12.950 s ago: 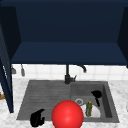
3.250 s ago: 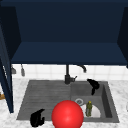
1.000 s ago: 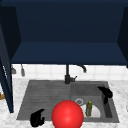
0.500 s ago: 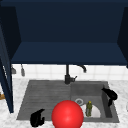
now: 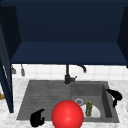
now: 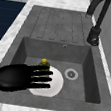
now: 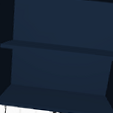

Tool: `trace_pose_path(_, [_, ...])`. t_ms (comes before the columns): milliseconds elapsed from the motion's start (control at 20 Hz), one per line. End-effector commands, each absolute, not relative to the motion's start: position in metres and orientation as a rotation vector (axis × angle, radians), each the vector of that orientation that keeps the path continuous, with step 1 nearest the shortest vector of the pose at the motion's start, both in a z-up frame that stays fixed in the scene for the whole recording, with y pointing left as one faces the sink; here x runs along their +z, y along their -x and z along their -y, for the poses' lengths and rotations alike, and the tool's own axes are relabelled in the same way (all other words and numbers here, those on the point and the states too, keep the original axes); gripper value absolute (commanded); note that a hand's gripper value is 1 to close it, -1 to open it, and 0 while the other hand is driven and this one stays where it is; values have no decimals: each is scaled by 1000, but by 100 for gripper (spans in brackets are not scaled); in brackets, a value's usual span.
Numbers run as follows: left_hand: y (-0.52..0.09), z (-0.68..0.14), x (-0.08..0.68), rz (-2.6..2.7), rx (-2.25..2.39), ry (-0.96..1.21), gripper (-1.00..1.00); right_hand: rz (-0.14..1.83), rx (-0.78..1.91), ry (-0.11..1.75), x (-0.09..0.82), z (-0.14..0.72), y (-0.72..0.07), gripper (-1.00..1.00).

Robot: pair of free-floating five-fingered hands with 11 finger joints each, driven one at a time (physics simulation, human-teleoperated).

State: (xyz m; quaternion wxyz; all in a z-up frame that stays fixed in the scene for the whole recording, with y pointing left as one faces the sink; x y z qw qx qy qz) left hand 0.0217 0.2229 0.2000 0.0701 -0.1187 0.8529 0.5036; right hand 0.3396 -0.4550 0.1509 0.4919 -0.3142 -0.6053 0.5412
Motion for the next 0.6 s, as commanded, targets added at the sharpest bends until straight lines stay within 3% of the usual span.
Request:
trace_pose_path(0, [-22,-223,200,-2566,1515,357,0,1377,1376,745,160,464,-339,-100])
trace_pose_path(550, [-22,-223,200,-2566,1515,357,0,1261,1394,635,195,504,-334,-100])
